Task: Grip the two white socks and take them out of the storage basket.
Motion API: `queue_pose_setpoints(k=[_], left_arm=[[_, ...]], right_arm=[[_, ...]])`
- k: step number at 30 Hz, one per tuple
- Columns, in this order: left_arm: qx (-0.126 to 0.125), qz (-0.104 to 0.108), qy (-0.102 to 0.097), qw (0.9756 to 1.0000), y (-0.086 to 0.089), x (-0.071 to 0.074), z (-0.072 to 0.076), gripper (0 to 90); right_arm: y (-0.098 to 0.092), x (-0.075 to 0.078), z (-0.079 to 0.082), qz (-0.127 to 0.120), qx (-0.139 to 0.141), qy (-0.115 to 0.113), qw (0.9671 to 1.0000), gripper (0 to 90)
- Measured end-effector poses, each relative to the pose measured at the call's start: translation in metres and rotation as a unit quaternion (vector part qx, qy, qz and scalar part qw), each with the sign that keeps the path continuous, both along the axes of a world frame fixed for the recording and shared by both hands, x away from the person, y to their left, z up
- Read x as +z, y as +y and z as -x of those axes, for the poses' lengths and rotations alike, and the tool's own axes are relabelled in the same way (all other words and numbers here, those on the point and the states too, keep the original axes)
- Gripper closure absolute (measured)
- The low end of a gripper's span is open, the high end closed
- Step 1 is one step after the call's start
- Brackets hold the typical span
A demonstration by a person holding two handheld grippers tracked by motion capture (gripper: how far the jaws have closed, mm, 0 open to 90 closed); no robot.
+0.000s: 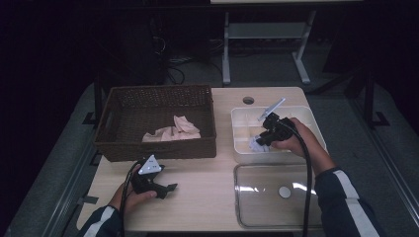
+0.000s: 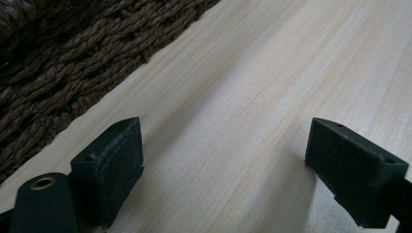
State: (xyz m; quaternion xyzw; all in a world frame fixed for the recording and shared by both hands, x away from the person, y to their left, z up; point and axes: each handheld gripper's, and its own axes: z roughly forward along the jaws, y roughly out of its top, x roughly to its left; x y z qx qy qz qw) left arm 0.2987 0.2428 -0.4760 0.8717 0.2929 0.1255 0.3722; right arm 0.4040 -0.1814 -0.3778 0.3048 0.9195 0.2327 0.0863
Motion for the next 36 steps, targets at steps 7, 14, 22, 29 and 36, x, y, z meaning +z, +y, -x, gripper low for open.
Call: queue_pose_setpoints(k=[7, 14, 22, 29, 36], left_arm=[[0.0, -0.001, 0.0, 1.0, 0.0, 0.0, 0.0, 12.6], [0.0, 0.0, 0.0, 1.0, 0.0, 0.0, 0.0, 12.6], [-0.003, -0.001, 0.0, 1.0, 0.0, 0.0, -0.001, 12.6], [-0.004, -0.001, 0.001, 1.0, 0.0, 0.0, -0.002, 12.6], [-0.004, 0.0, 0.001, 1.0, 0.0, 0.0, -0.002, 12.7]], right_arm=[[-0.004, -0.018, -0.004, -0.021, -0.003, 0.028, 0.9994, 77.4], [-0.004, -0.027, -0.006, -0.008, -0.007, 0.048, 0.9988, 79.3], [0.004, -0.032, -0.004, 0.023, -0.006, 0.033, 0.9992, 80.2], [0.006, -0.031, -0.004, 0.02, -0.01, 0.007, 0.9997, 79.7], [0.006, -0.016, 0.003, 0.001, -0.003, -0.025, 0.9997, 70.1]])
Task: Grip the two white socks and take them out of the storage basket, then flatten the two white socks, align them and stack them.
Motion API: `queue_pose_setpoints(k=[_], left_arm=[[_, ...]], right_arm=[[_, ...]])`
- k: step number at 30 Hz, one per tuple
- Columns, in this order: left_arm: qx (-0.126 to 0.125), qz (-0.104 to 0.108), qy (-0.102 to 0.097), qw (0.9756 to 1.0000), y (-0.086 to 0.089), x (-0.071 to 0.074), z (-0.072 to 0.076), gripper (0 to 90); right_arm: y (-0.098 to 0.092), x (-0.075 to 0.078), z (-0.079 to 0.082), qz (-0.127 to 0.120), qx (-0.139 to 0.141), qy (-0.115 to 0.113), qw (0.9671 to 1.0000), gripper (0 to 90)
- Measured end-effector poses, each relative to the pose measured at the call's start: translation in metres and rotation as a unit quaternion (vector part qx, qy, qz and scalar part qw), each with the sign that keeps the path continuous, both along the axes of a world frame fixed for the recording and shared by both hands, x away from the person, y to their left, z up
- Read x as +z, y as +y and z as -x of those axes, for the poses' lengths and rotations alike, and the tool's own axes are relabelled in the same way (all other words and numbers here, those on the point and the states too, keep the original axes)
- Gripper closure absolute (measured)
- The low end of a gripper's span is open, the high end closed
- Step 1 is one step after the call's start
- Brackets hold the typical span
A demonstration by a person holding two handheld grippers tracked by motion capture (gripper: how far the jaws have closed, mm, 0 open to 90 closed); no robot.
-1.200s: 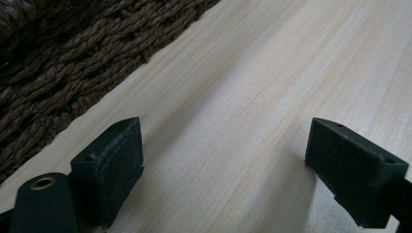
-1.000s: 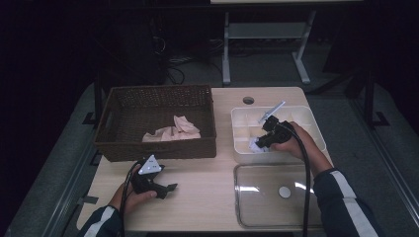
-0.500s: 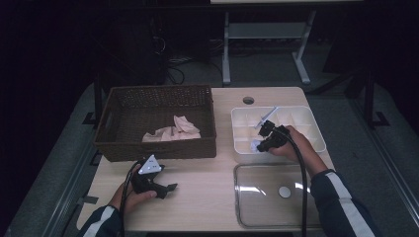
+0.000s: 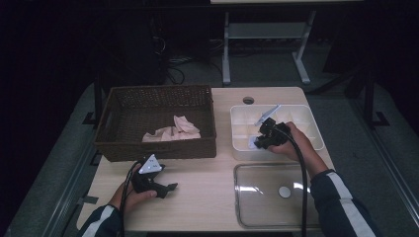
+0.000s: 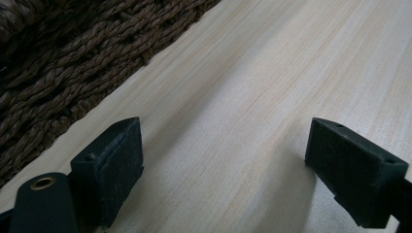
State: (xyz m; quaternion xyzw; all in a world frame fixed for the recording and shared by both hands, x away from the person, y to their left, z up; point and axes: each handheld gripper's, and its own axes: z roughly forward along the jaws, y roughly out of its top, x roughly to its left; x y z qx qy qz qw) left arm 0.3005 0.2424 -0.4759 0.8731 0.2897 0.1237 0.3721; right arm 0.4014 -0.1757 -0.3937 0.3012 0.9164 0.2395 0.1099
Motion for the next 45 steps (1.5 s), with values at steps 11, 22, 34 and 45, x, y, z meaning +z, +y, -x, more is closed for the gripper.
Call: queue_pose_setpoints(k=[11, 22, 34, 45], left_arm=[[0.001, 0.001, -0.002, 1.0, 0.0, 0.0, 0.0, 12.7], [0.002, -0.008, 0.002, 1.0, -0.002, 0.002, 0.001, 12.8], [-0.023, -0.014, 0.014, 0.9996, -0.006, 0.017, 0.009, 22.0], [-0.041, 0.049, -0.038, 0.9972, -0.001, 0.073, 0.018, 22.3]], right_arm=[[0.017, 0.023, 0.025, -0.066, 0.034, -0.055, 0.9957, 53.5], [0.04, 0.017, 0.054, -0.098, 0.099, -0.07, 0.9878, 42.4], [0.064, -0.009, 0.078, -0.117, 0.145, -0.062, 0.9805, 32.7], [0.087, -0.031, 0.096, -0.102, 0.181, -0.054, 0.9767, 30.7]])
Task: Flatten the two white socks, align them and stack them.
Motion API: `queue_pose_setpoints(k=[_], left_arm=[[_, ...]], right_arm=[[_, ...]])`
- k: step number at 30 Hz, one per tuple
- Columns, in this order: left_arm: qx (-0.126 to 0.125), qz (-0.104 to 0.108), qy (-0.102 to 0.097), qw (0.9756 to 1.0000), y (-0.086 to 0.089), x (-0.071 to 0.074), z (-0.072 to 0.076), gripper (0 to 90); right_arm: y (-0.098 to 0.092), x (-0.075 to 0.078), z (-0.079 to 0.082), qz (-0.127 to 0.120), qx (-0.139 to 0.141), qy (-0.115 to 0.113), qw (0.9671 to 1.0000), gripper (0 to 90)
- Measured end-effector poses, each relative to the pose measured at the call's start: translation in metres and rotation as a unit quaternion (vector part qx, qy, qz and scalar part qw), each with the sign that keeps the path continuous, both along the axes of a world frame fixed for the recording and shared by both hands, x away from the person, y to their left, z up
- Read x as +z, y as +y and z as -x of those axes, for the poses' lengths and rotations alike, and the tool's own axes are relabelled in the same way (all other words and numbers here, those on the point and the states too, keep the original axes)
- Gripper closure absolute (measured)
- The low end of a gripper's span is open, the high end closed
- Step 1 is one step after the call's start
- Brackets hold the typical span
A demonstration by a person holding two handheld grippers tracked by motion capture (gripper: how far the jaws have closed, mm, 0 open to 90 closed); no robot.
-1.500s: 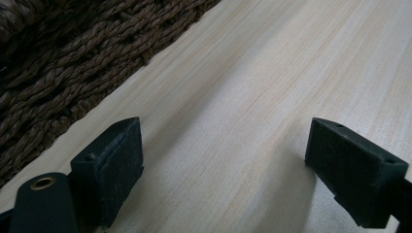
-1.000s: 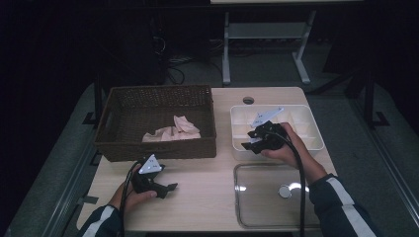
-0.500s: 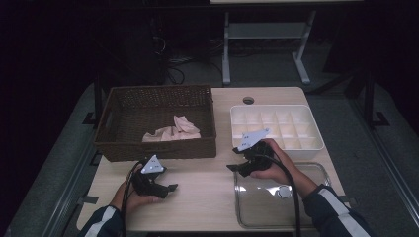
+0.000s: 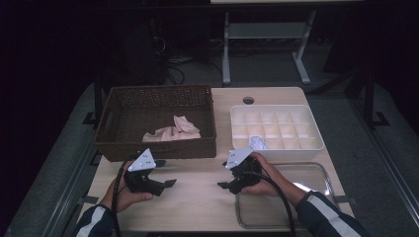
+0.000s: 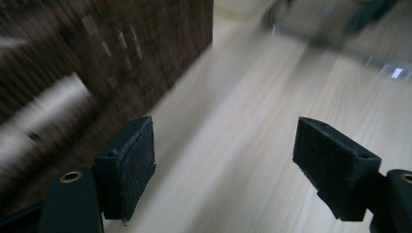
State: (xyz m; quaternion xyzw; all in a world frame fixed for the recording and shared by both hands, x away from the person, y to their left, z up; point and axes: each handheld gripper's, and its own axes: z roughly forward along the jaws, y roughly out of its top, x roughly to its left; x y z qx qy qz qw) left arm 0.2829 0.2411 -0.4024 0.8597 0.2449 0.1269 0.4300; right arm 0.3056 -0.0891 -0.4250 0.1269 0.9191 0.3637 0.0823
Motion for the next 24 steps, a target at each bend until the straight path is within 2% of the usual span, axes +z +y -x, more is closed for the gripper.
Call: queue_pose_setpoints(k=[2, 6, 9, 12, 13, 14, 15, 17, 20, 21, 23, 24], left_arm=[[-0.002, 0.008, -0.02, 0.9998, 0.002, 0.015, -0.001, 22.5], [0.003, 0.006, -0.055, 0.9985, 0.003, 0.045, -0.012, 22.6], [0.015, 0.004, -0.068, 0.9975, 0.001, 0.062, -0.033, 22.6], [0.021, -0.015, -0.064, 0.9976, -0.004, 0.07, -0.061, 22.5], [0.022, -0.03, -0.067, 0.9971, -0.006, 0.072, -0.071, 22.6], [0.024, -0.03, -0.061, 0.9974, -0.009, 0.073, -0.081, 22.5], [0.026, -0.029, -0.056, 0.9977, -0.011, 0.073, -0.091, 22.5], [0.031, -0.04, -0.052, 0.9974, -0.014, 0.071, -0.111, 22.5], [0.035, -0.054, -0.034, 0.9973, -0.02, 0.061, -0.139, 22.3], [0.038, -0.056, -0.026, 0.9973, -0.021, 0.056, -0.147, 22.3], [0.042, -0.085, -0.013, 0.9954, -0.025, 0.046, -0.163, 21.8], [0.044, -0.084, -0.004, 0.9955, -0.026, 0.041, -0.171, 21.4]], right_arm=[[0.003, -0.002, 0.002, 0.005, 0.001, 0.001, 1.0, 30.7], [0.008, -0.005, 0.004, 0.009, 0.011, 0.004, 0.9999, 30.9], [0.012, -0.007, 0.007, 0.013, 0.018, 0.002, 0.9998, 31.0], [0.014, -0.007, 0.009, 0.016, 0.024, -0.001, 0.9996, 31.0], [0.014, -0.008, 0.01, 0.017, 0.028, -0.005, 0.9994, 31.0], [0.015, -0.008, 0.011, 0.015, 0.028, -0.001, 0.9995, 31.1], [0.016, -0.009, 0.01, 0.015, 0.037, -0.008, 0.9992, 31.0], [0.017, -0.009, 0.011, 0.015, 0.039, -0.008, 0.9991, 31.1], [0.017, -0.01, 0.01, 0.015, 0.047, -0.006, 0.9988, 31.1], [0.018, -0.011, 0.011, 0.014, 0.044, 0.003, 0.9989, 31.1], [0.018, -0.014, 0.011, 0.02, 0.046, 0.005, 0.9987, 30.9], [0.019, -0.015, 0.011, 0.022, 0.044, 0.008, 0.9987, 30.9]])
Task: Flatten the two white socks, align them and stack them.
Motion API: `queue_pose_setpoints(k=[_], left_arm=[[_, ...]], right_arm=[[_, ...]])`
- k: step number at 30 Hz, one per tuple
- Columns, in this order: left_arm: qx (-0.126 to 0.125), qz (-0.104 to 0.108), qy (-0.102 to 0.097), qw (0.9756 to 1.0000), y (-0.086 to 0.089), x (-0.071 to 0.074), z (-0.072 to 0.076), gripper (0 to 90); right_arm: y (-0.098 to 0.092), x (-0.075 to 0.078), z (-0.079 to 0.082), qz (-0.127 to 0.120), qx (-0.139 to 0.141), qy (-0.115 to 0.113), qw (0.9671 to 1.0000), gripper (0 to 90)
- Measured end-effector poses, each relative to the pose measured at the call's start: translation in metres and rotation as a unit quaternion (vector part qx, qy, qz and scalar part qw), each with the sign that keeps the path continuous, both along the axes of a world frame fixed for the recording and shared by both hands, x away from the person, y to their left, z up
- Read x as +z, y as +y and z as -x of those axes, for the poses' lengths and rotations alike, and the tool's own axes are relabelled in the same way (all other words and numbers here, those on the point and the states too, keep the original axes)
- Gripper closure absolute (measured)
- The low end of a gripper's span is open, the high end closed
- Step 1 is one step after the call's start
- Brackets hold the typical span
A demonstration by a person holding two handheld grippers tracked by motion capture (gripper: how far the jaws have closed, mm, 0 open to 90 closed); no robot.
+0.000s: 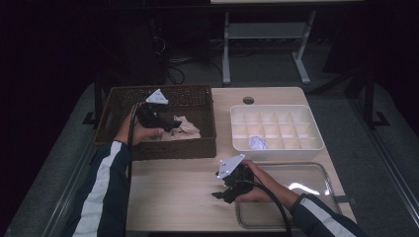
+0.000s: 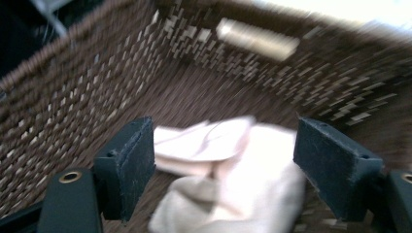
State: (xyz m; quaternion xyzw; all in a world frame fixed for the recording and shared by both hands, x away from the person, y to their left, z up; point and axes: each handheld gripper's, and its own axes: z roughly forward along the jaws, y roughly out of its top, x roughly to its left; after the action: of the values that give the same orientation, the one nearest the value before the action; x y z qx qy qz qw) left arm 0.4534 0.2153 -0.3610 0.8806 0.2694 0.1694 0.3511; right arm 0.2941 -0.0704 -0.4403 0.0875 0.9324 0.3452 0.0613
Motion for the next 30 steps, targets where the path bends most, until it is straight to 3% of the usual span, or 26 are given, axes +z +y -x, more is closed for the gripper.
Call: queue_pose_setpoints(k=[1, 5, 6, 8, 11, 13, 16, 17, 19, 20, 21, 24, 27, 28, 30], left_arm=[[0.004, -0.003, 0.007, 1.0, -0.001, -0.004, -0.006, 21.4], [0.012, -0.024, 0.033, 0.9991, -0.007, -0.019, -0.03, 21.4], [0.01, -0.03, 0.032, 0.999, -0.009, -0.023, -0.033, 21.4], [0.011, -0.031, 0.062, 0.9975, -0.014, -0.031, -0.043, 19.9], [0.007, -0.055, 0.076, 0.9956, -0.023, -0.043, -0.051, 19.7], [0.006, -0.057, 0.089, 0.9944, -0.027, -0.05, -0.054, 19.6], [-0.002, -0.079, 0.12, 0.9897, -0.032, -0.061, -0.058, 18.8], [-0.005, -0.095, 0.129, 0.9871, -0.034, -0.065, -0.058, 19.1], [-0.012, -0.135, 0.156, 0.9785, -0.038, -0.073, -0.058, 20.5], [-0.021, -0.169, 0.161, 0.9721, -0.04, -0.077, -0.058, 22.3], [-0.02, -0.164, 0.161, 0.9731, -0.04, -0.076, -0.057, 21.4], [-0.022, -0.16, 0.172, 0.9717, -0.035, -0.074, -0.056, 29.7], [-0.027, -0.189, 0.16, 0.9684, -0.029, -0.07, -0.052, 57.8], [-0.029, -0.188, 0.159, 0.9687, -0.028, -0.068, -0.051, 66.4], [-0.029, -0.199, 0.142, 0.9691, -0.026, -0.066, -0.048, 75.1]], right_arm=[[0.0, -0.002, -0.002, -0.005, 0.01, -0.007, 0.9999, 31.0], [0.003, -0.005, 0.001, 0.012, 0.005, -0.006, 0.9999, 31.4], [0.003, -0.005, 0.001, 0.013, 0.006, -0.005, 0.9999, 31.4], [0.003, -0.006, 0.001, 0.014, 0.01, -0.008, 0.9998, 31.5], [0.006, -0.008, 0.001, 0.022, 0.009, -0.008, 0.9997, 31.9], [0.008, -0.009, 0.004, 0.036, 0.01, -0.02, 0.9991, 32.0], [0.01, -0.01, 0.008, 0.045, 0.02, -0.029, 0.9984, 31.9], [0.011, -0.01, 0.009, 0.046, 0.021, -0.029, 0.9983, 31.9], [0.012, -0.012, 0.01, 0.053, 0.023, -0.032, 0.9978, 31.9], [0.013, -0.012, 0.012, 0.058, 0.024, -0.034, 0.9974, 31.9], [0.015, -0.012, 0.013, 0.067, 0.025, -0.041, 0.9966, 31.8], [0.016, -0.014, 0.016, 0.071, 0.044, -0.046, 0.9954, 31.7], [0.017, -0.014, 0.017, 0.069, 0.046, -0.047, 0.9955, 31.9], [0.017, -0.014, 0.018, 0.07, 0.046, -0.045, 0.9955, 31.8], [0.017, -0.014, 0.019, 0.068, 0.046, -0.046, 0.9956, 31.8]])
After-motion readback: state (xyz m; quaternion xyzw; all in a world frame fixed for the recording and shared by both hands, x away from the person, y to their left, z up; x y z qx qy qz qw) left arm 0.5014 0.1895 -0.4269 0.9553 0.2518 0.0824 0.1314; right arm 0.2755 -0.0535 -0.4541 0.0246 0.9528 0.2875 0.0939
